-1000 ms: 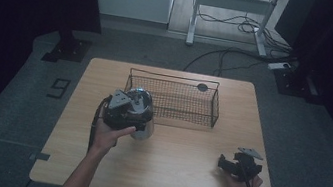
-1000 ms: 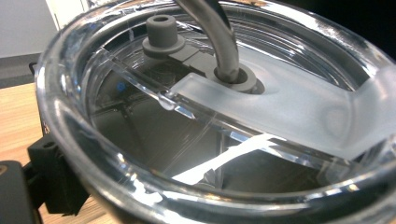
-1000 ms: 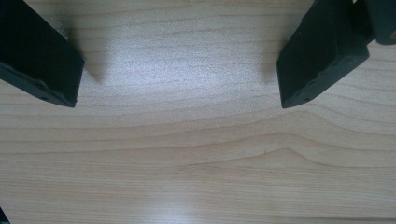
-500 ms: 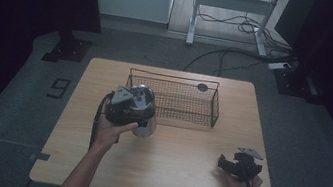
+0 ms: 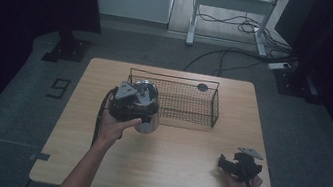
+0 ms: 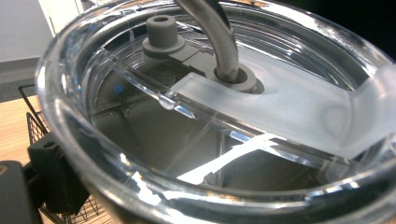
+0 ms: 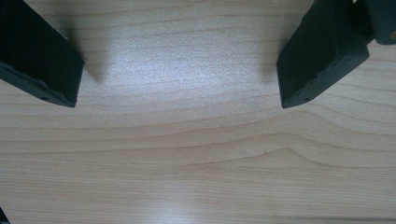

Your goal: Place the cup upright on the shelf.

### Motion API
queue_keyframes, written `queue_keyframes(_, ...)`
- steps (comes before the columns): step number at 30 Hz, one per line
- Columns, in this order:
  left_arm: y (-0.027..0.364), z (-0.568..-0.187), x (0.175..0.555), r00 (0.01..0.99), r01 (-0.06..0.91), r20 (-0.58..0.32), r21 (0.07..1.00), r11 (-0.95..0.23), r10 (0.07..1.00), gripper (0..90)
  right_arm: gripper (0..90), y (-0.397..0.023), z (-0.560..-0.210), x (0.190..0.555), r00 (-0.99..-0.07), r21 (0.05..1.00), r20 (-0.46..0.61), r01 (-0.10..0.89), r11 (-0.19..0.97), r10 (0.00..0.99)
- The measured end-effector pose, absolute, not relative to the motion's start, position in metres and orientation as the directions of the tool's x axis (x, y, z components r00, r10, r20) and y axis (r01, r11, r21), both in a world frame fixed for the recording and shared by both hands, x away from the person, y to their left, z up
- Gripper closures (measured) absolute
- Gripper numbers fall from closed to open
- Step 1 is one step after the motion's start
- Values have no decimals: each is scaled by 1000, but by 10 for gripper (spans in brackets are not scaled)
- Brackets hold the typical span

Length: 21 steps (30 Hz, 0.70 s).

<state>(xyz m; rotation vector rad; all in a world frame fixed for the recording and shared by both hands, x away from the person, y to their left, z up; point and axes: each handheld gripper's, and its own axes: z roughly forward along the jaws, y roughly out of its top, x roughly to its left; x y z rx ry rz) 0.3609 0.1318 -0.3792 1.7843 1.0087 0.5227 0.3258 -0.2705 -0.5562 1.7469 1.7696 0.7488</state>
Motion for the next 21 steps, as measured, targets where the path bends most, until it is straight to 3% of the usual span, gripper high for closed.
queue_keyframes(21,110,-372,369,584,391,-92,902,-180,806,36,4,-271,-556,326,-17,714,6,700,8,1000)
